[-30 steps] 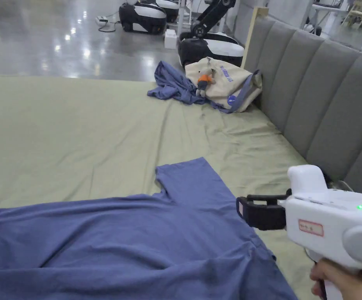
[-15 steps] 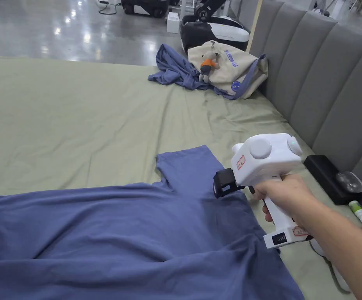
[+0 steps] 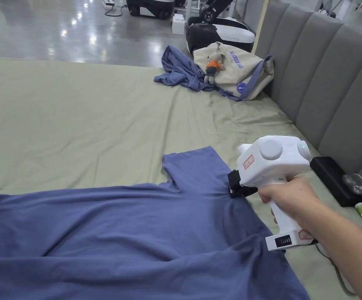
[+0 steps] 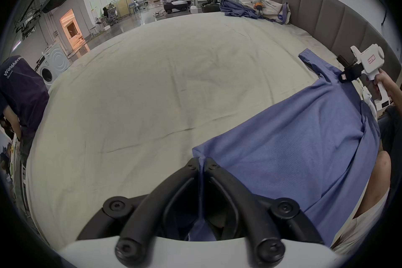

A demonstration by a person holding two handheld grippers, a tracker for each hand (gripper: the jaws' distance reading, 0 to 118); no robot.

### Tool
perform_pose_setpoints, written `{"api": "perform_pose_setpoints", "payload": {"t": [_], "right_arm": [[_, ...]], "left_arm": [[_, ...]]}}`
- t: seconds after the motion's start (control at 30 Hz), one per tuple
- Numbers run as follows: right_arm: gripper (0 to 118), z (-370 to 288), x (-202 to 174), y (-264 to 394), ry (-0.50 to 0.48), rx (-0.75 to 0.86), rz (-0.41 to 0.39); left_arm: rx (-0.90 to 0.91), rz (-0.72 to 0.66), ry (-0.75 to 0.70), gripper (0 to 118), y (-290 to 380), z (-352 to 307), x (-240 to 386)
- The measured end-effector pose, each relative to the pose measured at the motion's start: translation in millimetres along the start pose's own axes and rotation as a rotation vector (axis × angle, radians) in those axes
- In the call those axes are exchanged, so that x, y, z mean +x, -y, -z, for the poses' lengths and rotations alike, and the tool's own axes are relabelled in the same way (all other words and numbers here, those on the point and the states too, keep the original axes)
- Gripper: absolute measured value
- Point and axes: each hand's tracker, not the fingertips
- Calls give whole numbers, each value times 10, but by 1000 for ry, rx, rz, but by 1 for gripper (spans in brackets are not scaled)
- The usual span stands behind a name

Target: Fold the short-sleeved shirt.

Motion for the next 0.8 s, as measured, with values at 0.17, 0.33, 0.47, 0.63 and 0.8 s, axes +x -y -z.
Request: {"api": "perform_pose_setpoints", "payload": {"t": [0.17, 0.33, 0.47, 0.63, 0.8], "right_arm": [[6, -178, 74, -20, -86, 43, -1], [6, -503, 181, 90, -180, 121, -12], [6, -783, 264, 236, -257, 195, -11], [6, -1160, 261, 527, -296, 293, -62], [6, -1506, 269, 921, -327, 348, -86]], "left_arm": [[28, -27, 32, 3, -38, -85, -46], [66, -39, 58, 3, -55, -259, -179], [99, -40, 101, 3, -42, -467, -220], [200, -73, 200, 3, 70, -808, -215], [234, -62, 233, 3, 323, -1158, -146]]}}
